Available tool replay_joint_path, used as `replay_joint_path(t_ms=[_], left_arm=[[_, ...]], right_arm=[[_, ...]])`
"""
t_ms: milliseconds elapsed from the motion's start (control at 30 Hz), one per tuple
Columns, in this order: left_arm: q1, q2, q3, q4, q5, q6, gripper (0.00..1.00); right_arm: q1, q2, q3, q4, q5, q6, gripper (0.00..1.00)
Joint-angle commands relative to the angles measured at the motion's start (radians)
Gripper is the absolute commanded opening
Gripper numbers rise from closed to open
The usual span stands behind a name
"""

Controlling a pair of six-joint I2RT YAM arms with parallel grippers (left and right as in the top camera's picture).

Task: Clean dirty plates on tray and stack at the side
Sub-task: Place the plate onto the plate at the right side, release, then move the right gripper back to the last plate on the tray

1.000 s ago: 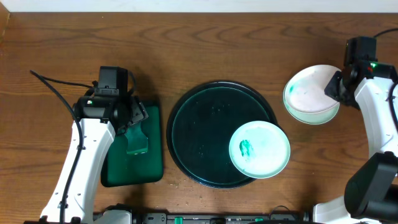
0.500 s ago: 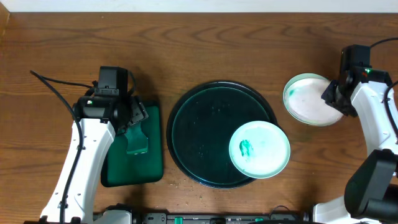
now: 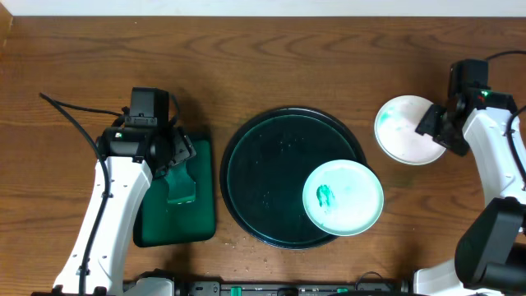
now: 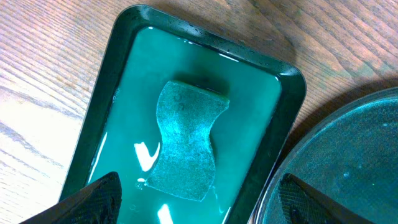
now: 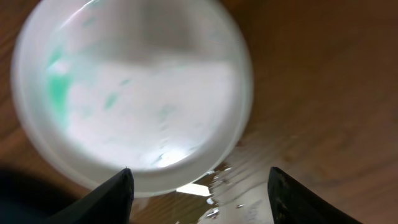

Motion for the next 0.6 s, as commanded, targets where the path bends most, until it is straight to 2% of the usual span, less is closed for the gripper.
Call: replay_joint_path(t_ms=[0,133,267,567], left_arm=[[0.002,-0.003,0.009,-0.003,-0.005,-0.001,0.81],[0.002,-0.003,0.009,-0.019,-0.006,-0.001,0.81],[0.002,0.002,0.003,-0.03,-0.006,0.004,0.8],[0.002,0.05,-0.053,-0.009,-0.006,0.006,0.79]], right_arm=[[0.053,-0.025,0.015,-0.005,-0.161,-0.117,0.67],[0.138,-0.063,0.017,-0.022,-0.221,-0.12,0.72],[0.217,-0.083,0.017,-0.129,-0.217,-0.083,0.72],[0.344,-0.083,0.016,-0.287,-0.216,-0.059,0.65]])
